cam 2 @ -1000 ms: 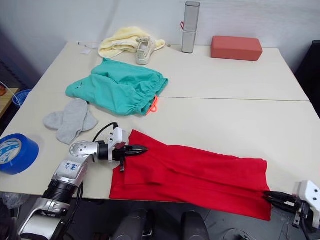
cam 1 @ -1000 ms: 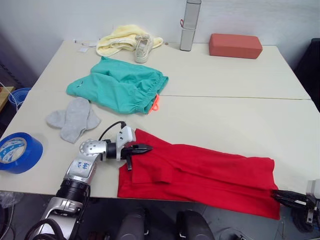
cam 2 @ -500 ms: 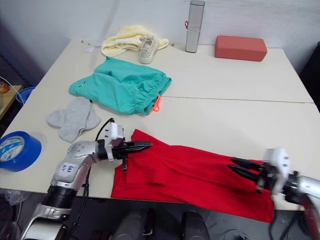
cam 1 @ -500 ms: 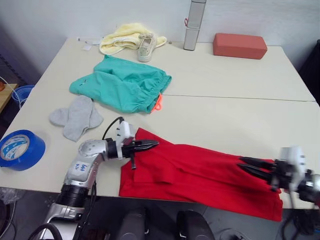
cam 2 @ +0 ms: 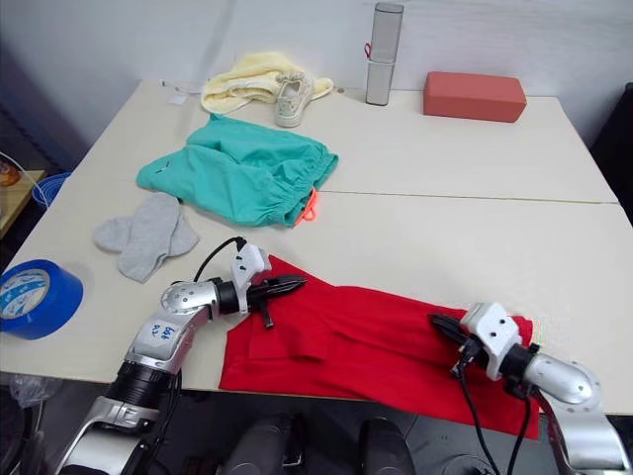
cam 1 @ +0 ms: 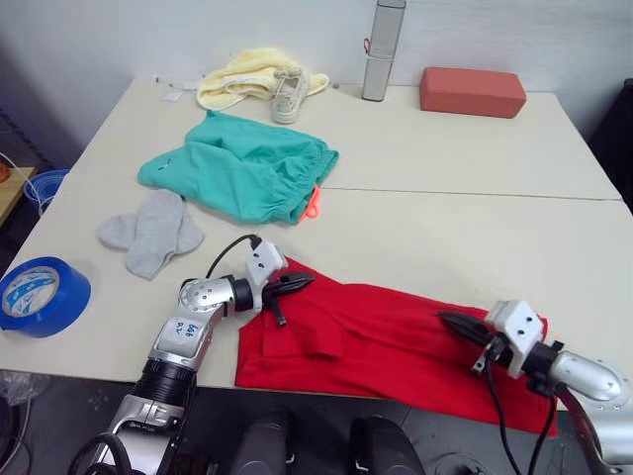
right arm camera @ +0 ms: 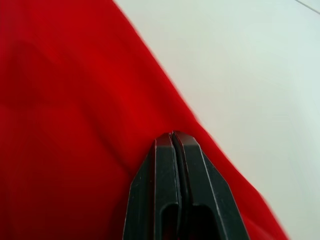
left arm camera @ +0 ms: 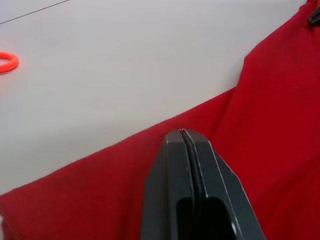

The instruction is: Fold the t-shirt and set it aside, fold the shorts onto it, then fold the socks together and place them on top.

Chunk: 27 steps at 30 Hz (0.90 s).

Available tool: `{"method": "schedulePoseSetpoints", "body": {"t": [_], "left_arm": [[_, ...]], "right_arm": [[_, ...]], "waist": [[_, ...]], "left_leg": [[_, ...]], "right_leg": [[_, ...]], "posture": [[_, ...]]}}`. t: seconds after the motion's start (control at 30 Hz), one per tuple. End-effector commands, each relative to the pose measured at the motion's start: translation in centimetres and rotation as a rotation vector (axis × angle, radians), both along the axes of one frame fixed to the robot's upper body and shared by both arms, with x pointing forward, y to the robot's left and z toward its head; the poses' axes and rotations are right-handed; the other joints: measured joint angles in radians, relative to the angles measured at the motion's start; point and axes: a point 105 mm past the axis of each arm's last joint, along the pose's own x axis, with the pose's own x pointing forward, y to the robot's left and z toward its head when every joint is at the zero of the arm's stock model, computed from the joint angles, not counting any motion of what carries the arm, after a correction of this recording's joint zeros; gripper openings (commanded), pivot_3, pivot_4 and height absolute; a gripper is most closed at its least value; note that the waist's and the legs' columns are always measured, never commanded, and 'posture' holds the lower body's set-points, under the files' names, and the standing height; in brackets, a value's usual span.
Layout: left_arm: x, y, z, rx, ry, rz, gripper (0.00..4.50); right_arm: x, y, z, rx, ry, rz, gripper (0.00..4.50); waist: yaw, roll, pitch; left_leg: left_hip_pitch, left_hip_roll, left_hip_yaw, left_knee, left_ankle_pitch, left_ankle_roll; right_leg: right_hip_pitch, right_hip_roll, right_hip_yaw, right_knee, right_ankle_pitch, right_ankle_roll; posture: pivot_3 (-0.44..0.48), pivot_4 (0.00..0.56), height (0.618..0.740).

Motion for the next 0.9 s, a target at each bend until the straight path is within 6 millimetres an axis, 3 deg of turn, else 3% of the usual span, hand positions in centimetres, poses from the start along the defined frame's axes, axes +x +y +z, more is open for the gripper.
{"method": "schedulePoseSetpoints", "body": {"t": [0.03,0.37,0.63,0.7,0.8,0.9], "left_arm": [[0.4,1.2,-1.1,0.035,0.031,0.057,0.0],[0.5,2.5,-0.8,0.037,0.025,0.105,0.0],[0.2,3.7,-0.8,0.026,0.012,0.11,0.0],[0.1,3.5,-0.2,-0.004,-0.013,0.083,0.0],[-0.7,2.5,1.8,-0.099,-0.073,-0.022,0.0],[-1.7,1.4,3.2,-0.159,-0.105,-0.116,0.0]], "right_arm": [[-0.4,-2.9,0.8,-0.043,-0.033,-0.132,0.04],[-4.0,-6.1,-0.1,-0.053,0.068,-0.273,0.04],[-6.3,-8.3,1.0,-0.067,0.118,-0.311,0.04],[-6.2,-7.8,2.2,-0.022,0.066,-0.271,0.04],[-5.5,-5.6,4.2,0.08,-0.027,-0.124,0.04],[-4.6,-4.6,4.4,0.096,-0.02,-0.067,0.04]], "waist": [[-0.001,0.0,0.0],[-0.001,0.001,-0.001],[-0.002,0.001,-0.001],[-0.004,0.001,-0.001],[-0.01,0.001,-0.001],[-0.011,0.001,-0.001]], "left_leg": [[0.0,0.0,0.0,0.0,0.0,0.0],[0.001,0.0,0.0,-0.002,0.0,-0.001],[0.001,0.001,0.0,-0.002,-0.004,-0.004],[0.0,0.001,0.001,-0.002,-0.004,-0.005],[0.0,0.001,0.001,-0.003,-0.004,-0.004],[0.0,0.001,0.001,-0.002,-0.004,-0.004]], "right_leg": [[0.0,0.0,0.0,0.0,0.0,0.0],[0.0,0.0,0.001,-0.001,0.0,0.0],[0.0,0.0,0.002,-0.001,0.0,0.0],[-0.001,0.0,0.002,-0.001,0.0,0.0],[-0.001,0.0,0.002,-0.001,0.0,-0.001],[-0.001,0.0,0.002,-0.001,0.0,-0.001]], "posture": [[0.0,0.15,0.74],[0.0,0.15,0.74],[0.0,0.15,0.74],[0.0,0.15,0.74],[0.0,0.15,0.74],[0.0,0.15,0.74]]}}
